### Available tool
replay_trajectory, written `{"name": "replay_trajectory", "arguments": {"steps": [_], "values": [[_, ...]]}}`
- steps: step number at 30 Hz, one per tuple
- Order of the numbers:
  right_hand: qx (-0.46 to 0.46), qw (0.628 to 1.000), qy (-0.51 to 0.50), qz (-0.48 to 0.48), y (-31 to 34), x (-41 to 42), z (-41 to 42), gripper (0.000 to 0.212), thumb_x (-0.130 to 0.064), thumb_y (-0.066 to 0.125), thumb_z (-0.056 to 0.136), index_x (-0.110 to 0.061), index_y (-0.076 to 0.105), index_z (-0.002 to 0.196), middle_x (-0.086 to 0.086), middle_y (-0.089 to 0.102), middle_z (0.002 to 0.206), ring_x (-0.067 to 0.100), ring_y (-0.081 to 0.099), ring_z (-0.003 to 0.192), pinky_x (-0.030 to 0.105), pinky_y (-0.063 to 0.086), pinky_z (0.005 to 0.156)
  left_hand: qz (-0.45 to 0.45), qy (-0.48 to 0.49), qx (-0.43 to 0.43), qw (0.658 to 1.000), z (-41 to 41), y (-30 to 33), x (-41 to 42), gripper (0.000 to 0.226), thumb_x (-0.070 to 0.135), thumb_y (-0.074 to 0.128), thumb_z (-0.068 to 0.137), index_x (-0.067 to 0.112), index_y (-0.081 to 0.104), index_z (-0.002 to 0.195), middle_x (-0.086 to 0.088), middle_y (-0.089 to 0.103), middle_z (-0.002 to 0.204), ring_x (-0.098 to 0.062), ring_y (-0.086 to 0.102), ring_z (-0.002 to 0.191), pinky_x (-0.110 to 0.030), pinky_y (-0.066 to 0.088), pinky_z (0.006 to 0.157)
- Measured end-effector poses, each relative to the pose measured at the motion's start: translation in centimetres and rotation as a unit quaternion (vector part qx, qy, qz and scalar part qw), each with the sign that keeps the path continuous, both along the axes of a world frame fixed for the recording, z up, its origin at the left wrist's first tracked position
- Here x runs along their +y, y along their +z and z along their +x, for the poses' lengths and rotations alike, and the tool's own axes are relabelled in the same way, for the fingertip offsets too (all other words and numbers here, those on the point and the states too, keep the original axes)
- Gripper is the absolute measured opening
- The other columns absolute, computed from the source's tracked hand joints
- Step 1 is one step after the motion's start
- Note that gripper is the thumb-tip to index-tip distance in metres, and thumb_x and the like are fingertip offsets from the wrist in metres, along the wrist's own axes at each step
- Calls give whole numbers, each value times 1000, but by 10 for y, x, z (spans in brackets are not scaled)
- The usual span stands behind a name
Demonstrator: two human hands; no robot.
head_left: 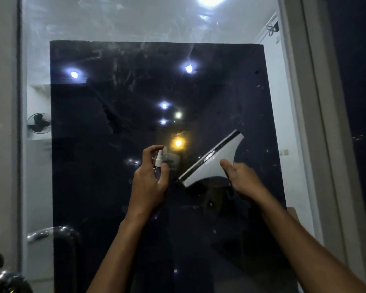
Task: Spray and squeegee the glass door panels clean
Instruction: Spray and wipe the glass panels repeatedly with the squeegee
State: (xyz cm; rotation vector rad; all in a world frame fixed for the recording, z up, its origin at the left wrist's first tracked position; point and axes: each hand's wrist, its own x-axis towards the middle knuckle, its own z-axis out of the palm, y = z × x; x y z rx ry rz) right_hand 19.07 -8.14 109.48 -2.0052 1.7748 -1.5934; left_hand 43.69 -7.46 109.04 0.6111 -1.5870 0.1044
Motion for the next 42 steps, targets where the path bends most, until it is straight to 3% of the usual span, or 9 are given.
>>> {"name": "replay_trajectory", "arguments": {"steps": [4, 7, 11, 14, 21, 28, 32, 38, 42], "values": [[-63, 998, 2, 25, -59, 3, -5, 55, -58, 34, 100, -17, 55, 70, 0, 61, 71, 19, 59, 73, 29, 38, 60, 12, 3, -4, 1000, -1, -7, 4, 33, 16, 54, 99, 32, 46, 126, 4, 63, 75, -15, 59, 58, -33, 49, 53], [-99, 995, 9, 10, -57, 5, -3, 55, -58, 37, 100, -13, 60, 77, 4, 65, 75, 18, 63, 75, 25, 40, 59, 15, 1, -8, 1000, -5, -9, 7, 33, 17, 54, 99, 33, 46, 127, -1, 62, 74, -17, 57, 56, -34, 48, 52], [-121, 992, 3, -26, -26, -5, 4, 58, -61, 37, 99, -12, 56, 75, 8, 66, 80, 23, 63, 79, 31, 41, 67, 18, 5, -3, 1000, -13, -9, 5, 33, 17, 53, 99, 33, 47, 127, -3, 58, 65, -7, 48, 49, -20, 38, 48], [-113, 993, 8, -22, -40, -6, 0, 55, -59, 36, 100, -13, 60, 80, 3, 64, 77, 15, 61, 74, 27, 40, 59, 22, -9, -3, 1000, -19, -17, 6, 32, 15, 52, 99, 31, 47, 126, 3, 55, 63, -5, 48, 49, -17, 38, 47], [-133, 991, 3, 32, -150, 13, -41, 42, -61, 35, 92, -31, 60, 77, -7, 63, 74, 14, 62, 75, 25, 41, 61, 44, -20, -23, 999, -22, -43, 1, 33, 16, 52, 100, 32, 45, 127, -2, 54, 63, -8, 46, 48, -24, 38, 47], [-123, 992, 2, 20, -153, 13, -46, 38, -52, 40, 100, -26, 61, 81, -9, 63, 75, 11, 61, 75, 26, 41, 60, 75, -39, -37, 996, -56, -75, 5, 35, 16, 53, 99, 34, 45, 128, -8, 59, 71, -18, 54, 56, -34, 45, 52], [-132, 990, 1, 53, -188, 11, -52, 36, -50, 41, 101, -25, 63, 89, -13, 61, 74, 1, 57, 71, 13, 37, 56, 90, -44, -42, 994, -73, -104, 8, 37, 15, 54, 98, 35, 46, 128, -9, 63, 79, -20, 58, 60, -40, 49, 57], [-126, 987, 13, 93, -253, 27, -80, 51, -64, 38, 92, -26, 69, 106, -9, 71, 91, 4, 66, 86, 21, 51, 69, 118, -39, -44, 991, -87, -122, 13, 38, 16, 55, 98, 38, 45, 127, -10, 63, 78, -22, 57, 57, -44, 49, 55], [-126, 990, 34, 52, -234, 30, -83, 59, -75, 37, 90, -25, 68, 92, -3, 70, 80, 10, 68, 77, 32, 56, 66, 100, -35, -39, 994, -90, -108, 18, 37, 17, 54, 98, 37, 46, 128, -3, 63, 79, -17, 55, 56, -31, 45, 53]]}}
